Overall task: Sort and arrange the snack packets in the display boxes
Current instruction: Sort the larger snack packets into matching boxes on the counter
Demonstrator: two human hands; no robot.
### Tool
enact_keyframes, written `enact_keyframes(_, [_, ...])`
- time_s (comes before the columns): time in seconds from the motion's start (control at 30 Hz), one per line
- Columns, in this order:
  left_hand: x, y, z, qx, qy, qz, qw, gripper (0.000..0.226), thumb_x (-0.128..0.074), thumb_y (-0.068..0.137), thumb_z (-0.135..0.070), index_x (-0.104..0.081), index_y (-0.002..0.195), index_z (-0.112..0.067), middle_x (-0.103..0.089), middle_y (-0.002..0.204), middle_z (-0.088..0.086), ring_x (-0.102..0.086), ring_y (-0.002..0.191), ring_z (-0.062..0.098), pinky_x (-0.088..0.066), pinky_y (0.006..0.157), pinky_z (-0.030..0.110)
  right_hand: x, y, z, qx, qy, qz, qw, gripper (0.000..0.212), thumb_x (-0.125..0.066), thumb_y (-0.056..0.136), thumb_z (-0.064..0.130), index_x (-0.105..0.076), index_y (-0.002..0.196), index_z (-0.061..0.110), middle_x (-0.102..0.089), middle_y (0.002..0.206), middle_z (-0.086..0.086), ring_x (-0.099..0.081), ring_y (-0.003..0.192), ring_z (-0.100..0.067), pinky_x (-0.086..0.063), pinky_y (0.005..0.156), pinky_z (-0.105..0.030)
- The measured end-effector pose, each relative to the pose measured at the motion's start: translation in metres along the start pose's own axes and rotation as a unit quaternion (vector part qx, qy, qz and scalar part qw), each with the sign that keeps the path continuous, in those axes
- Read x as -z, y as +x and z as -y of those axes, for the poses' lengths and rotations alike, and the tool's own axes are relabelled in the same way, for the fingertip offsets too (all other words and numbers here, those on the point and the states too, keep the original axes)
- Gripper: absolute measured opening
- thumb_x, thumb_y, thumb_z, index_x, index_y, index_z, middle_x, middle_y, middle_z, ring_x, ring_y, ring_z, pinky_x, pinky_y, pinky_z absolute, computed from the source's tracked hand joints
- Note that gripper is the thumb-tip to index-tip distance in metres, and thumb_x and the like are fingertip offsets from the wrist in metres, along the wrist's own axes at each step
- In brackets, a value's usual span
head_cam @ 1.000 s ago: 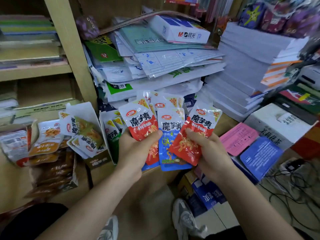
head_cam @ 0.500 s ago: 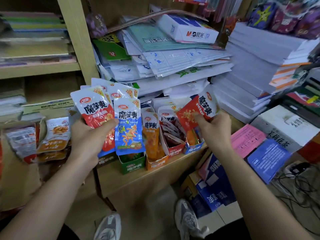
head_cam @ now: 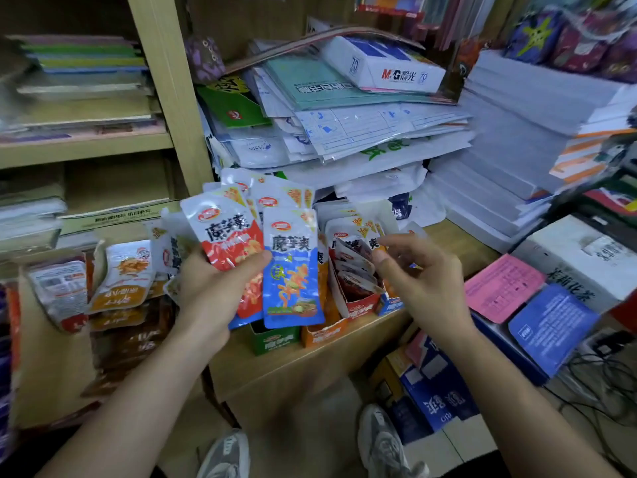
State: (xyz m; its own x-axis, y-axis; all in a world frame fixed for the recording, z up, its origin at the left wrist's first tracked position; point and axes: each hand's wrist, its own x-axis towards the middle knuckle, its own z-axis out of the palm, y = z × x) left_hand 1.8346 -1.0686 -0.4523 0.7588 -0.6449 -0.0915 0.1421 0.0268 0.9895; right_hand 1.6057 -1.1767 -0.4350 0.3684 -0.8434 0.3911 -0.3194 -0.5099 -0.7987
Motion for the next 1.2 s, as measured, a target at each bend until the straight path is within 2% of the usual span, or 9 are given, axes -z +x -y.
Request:
enact_keyframes(0.17, [-0.020, -0.016, 0.006, 0.009, -0.026, 0.065, 0.997, 0.038, -0.087, 0.070, -0.013, -0.072, 0.104, -0.015, -0.079, 0.097, 0.003, -0.076, 0.090, 0.024, -0.060, 0.080, 0.042, -0.031, -0.016, 0.029, -0.055, 0.101, 0.090, 0.989, 0.052, -0.087, 0.076, 0.025, -0.060, 0.120, 0.029, -0.075, 0.097, 0.011, -0.071, 0.084, -0.005, -0.057, 0.069, -0.025])
enact_keyframes(0.3, [-0.027, -0.023, 0.012, 0.020, -0.047, 0.091, 0.995, 0.037, -0.084, 0.073, -0.014, -0.071, 0.108, -0.018, -0.078, 0.100, 0.001, -0.076, 0.092, 0.021, -0.060, 0.072, 0.034, -0.035, -0.014, 0.028, -0.123, 0.170, 0.070, 0.975, 0.025, -0.080, 0.084, 0.008, -0.066, 0.105, 0.007, -0.076, 0.086, -0.009, -0.075, 0.073, -0.024, -0.061, 0.058, -0.038])
enact_keyframes(0.43, [-0.019, -0.014, 0.006, 0.005, -0.024, 0.043, 0.999, 0.036, -0.084, 0.080, -0.014, -0.069, 0.111, -0.022, -0.078, 0.098, -0.007, -0.075, 0.088, 0.013, -0.060, 0.073, 0.035, -0.016, 0.003, 0.013, -0.159, 0.212, -0.033, 0.964, 0.007, -0.074, 0.090, 0.010, -0.068, 0.091, 0.008, -0.076, 0.082, -0.010, -0.075, 0.073, -0.023, -0.058, 0.059, -0.033])
enact_keyframes(0.57, [-0.010, -0.003, -0.001, 0.005, -0.019, 0.019, 1.000, 0.044, -0.085, 0.079, -0.022, -0.066, 0.119, -0.026, -0.077, 0.103, -0.009, -0.074, 0.091, 0.010, -0.059, 0.080, 0.039, 0.019, 0.025, -0.011, -0.129, 0.123, -0.224, 0.958, 0.014, -0.076, 0.090, 0.017, -0.063, 0.088, 0.015, -0.067, 0.077, -0.016, -0.065, 0.063, -0.013, -0.051, 0.061, -0.035])
enact_keyframes(0.67, [-0.017, -0.005, -0.003, 0.007, -0.021, 0.020, 1.000, 0.040, -0.085, 0.079, -0.023, -0.066, 0.114, -0.030, -0.077, 0.099, -0.012, -0.074, 0.087, 0.007, -0.059, 0.078, 0.037, 0.040, 0.035, -0.024, -0.110, 0.068, -0.300, 0.945, 0.021, -0.076, 0.086, 0.029, -0.058, 0.076, 0.035, -0.061, 0.074, -0.010, -0.065, 0.069, -0.025, -0.055, 0.064, -0.043])
enact_keyframes(0.73, [-0.024, -0.009, -0.003, 0.008, -0.025, 0.028, 0.999, 0.038, -0.085, 0.079, -0.023, -0.067, 0.112, -0.030, -0.077, 0.097, -0.013, -0.075, 0.086, 0.008, -0.059, 0.076, 0.037, 0.046, 0.036, -0.034, -0.101, 0.032, -0.304, 0.947, 0.026, -0.075, 0.085, 0.031, -0.052, 0.072, 0.029, -0.059, 0.071, -0.008, -0.067, 0.070, -0.030, -0.054, 0.062, -0.047])
enact_keyframes(0.87, [-0.039, -0.015, -0.002, -0.004, -0.027, 0.050, 0.998, 0.049, -0.083, 0.079, -0.020, -0.064, 0.123, -0.025, -0.077, 0.102, -0.010, -0.075, 0.090, 0.012, -0.058, 0.072, 0.034, 0.048, 0.036, -0.050, -0.105, 0.011, -0.276, 0.955, 0.025, -0.074, 0.090, 0.018, -0.054, 0.077, 0.010, -0.059, 0.068, 0.008, -0.059, 0.061, 0.002, -0.050, 0.058, -0.026])
enact_keyframes(1.07, [-0.059, -0.017, 0.001, -0.022, -0.025, 0.080, 0.996, 0.037, -0.081, 0.080, -0.018, -0.065, 0.109, -0.033, -0.077, 0.102, -0.011, -0.075, 0.092, 0.013, -0.058, 0.077, 0.039, 0.051, 0.039, -0.068, -0.107, 0.101, -0.235, 0.961, 0.026, -0.064, 0.097, 0.016, -0.056, 0.095, 0.040, -0.074, 0.091, 0.005, -0.073, 0.085, -0.015, -0.058, 0.073, -0.039])
enact_keyframes(1.2, [-0.065, -0.013, 0.005, -0.019, -0.019, 0.071, 0.997, 0.035, -0.082, 0.081, -0.017, -0.067, 0.107, -0.033, -0.077, 0.106, -0.006, -0.075, 0.096, 0.019, -0.059, 0.086, 0.049, 0.049, 0.047, -0.076, -0.125, 0.110, -0.247, 0.955, 0.012, -0.058, 0.102, 0.019, -0.055, 0.096, 0.009, -0.068, 0.069, 0.020, -0.064, 0.060, 0.003, -0.052, 0.056, -0.026])
